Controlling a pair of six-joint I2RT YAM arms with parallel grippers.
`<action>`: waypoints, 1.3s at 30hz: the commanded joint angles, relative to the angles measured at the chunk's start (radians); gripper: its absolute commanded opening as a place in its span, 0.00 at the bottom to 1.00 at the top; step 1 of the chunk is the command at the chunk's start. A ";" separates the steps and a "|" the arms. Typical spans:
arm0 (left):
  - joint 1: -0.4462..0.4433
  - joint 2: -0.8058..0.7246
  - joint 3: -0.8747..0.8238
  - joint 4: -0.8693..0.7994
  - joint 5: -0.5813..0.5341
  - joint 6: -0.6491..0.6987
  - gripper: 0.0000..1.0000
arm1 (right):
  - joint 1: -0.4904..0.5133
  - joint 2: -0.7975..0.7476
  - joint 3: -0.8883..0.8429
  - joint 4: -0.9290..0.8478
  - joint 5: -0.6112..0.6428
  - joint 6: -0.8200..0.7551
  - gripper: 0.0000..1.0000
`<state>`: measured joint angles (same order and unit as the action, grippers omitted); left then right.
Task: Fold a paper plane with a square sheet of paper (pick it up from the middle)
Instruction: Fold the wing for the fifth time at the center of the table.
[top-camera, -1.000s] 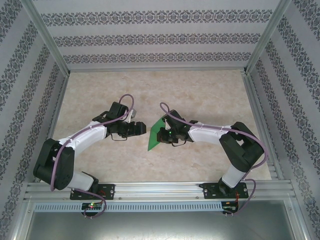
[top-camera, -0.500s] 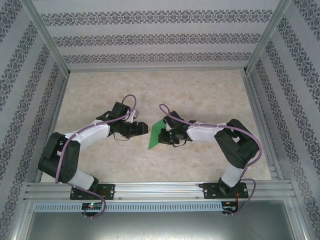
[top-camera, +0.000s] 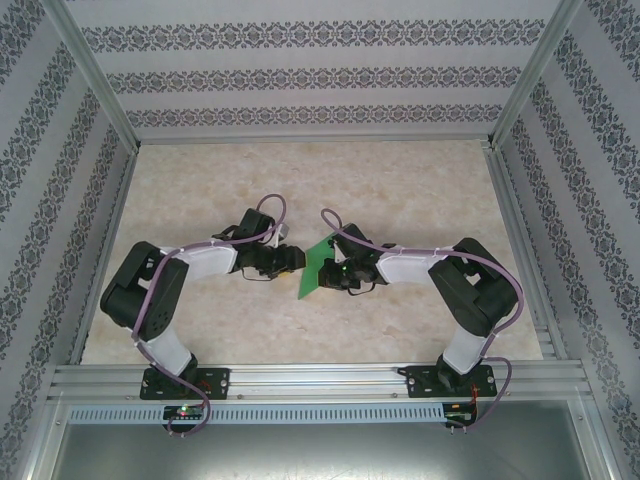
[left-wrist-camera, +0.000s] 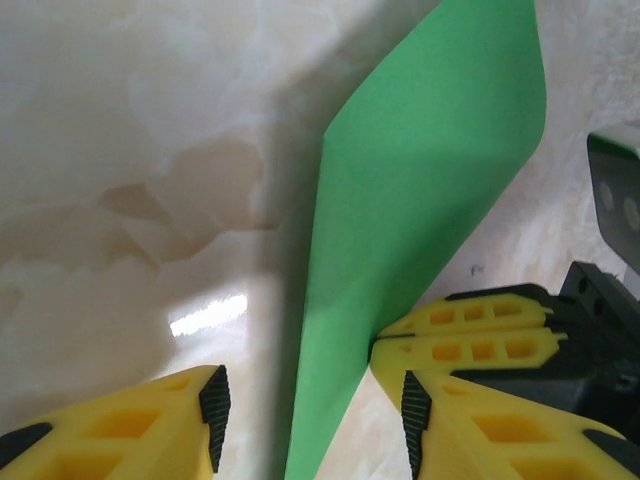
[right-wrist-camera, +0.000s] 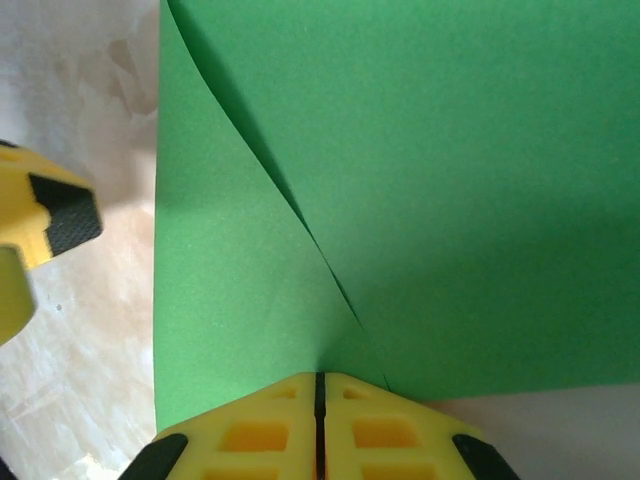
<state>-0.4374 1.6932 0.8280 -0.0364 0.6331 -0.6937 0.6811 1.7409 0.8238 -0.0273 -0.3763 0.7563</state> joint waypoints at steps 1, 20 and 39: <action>-0.023 0.037 0.019 0.118 0.026 -0.058 0.50 | -0.016 0.004 -0.030 -0.009 -0.001 -0.019 0.09; -0.059 0.057 0.038 0.106 0.022 -0.035 0.28 | -0.042 0.010 -0.040 0.000 -0.010 -0.023 0.08; -0.117 0.074 0.064 -0.004 -0.048 0.061 0.15 | -0.059 -0.050 -0.099 0.092 -0.014 0.060 0.08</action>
<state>-0.5411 1.7718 0.8703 -0.0158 0.6010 -0.6609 0.6342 1.7039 0.7506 0.0460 -0.4068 0.7815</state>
